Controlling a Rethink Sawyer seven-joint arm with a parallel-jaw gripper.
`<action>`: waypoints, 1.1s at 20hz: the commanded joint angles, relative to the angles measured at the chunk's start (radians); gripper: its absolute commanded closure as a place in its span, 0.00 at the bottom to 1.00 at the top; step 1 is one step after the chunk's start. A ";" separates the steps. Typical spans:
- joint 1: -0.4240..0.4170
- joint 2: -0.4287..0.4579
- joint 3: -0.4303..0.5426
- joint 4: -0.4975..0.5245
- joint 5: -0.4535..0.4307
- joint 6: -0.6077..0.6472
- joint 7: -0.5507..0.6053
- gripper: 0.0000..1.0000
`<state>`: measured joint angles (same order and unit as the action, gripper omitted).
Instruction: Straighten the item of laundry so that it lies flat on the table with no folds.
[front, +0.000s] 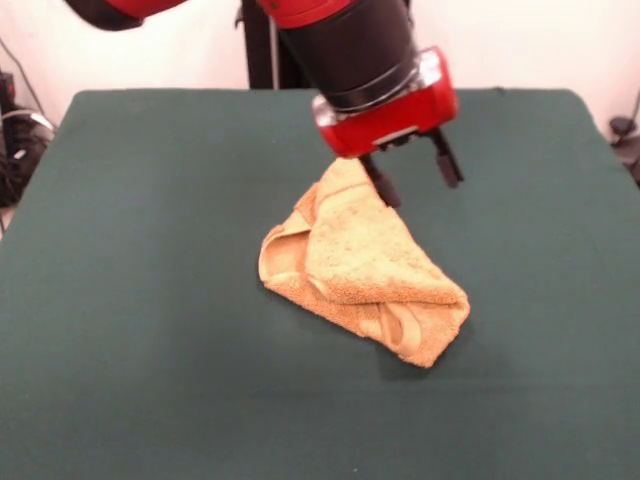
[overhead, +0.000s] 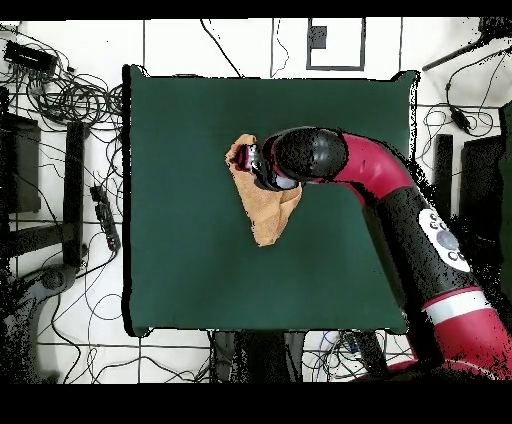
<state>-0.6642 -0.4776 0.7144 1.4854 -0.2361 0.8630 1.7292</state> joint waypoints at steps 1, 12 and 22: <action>0.055 0.059 0.038 0.037 0.048 -0.066 0.042 0.00; -0.061 0.262 0.010 -0.118 -0.029 0.077 -0.243 0.00; -0.131 0.312 0.070 -0.206 -0.043 0.187 -0.327 0.00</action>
<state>-0.8151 -0.2286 0.7295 1.3382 -0.2639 0.9027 1.7290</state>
